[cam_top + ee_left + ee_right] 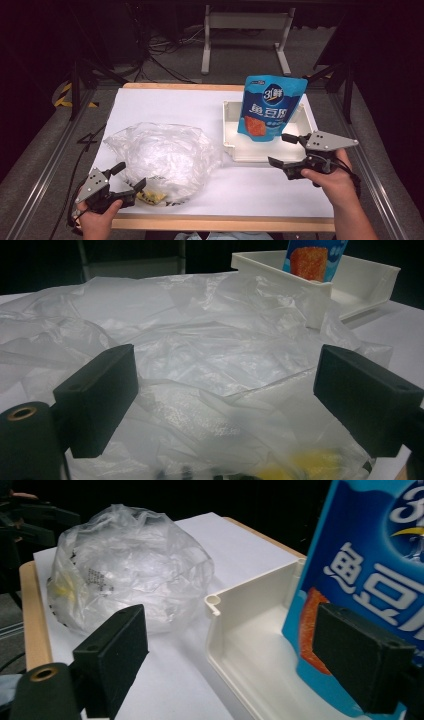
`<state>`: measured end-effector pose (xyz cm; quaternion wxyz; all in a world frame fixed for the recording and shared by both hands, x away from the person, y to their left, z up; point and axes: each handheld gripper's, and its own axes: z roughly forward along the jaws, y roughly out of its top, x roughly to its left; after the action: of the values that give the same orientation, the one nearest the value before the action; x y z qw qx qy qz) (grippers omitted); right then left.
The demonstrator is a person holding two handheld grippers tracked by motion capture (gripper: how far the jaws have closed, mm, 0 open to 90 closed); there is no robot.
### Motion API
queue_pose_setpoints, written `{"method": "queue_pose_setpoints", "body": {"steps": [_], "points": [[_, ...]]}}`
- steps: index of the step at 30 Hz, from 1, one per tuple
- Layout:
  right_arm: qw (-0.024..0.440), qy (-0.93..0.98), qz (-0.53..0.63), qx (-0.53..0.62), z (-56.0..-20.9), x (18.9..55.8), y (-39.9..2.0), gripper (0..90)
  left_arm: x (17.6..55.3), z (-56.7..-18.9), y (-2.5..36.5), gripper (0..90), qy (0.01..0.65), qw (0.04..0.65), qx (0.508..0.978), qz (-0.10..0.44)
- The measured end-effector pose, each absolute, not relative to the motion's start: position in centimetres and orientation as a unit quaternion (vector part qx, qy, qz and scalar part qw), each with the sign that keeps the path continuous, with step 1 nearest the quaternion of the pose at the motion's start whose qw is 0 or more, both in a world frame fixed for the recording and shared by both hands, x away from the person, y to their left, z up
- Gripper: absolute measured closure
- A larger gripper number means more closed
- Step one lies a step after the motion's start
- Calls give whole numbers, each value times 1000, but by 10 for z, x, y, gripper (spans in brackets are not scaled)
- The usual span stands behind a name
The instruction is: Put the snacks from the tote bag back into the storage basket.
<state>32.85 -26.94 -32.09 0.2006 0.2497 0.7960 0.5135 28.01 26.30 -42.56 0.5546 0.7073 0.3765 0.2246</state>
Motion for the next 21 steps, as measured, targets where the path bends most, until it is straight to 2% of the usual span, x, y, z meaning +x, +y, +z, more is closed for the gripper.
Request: {"method": "queue_pose_setpoints", "body": {"steps": [21], "points": [[158,813,517,217,-377,332,-239,142,280,-426,262,109,367,553,714,222]]}}
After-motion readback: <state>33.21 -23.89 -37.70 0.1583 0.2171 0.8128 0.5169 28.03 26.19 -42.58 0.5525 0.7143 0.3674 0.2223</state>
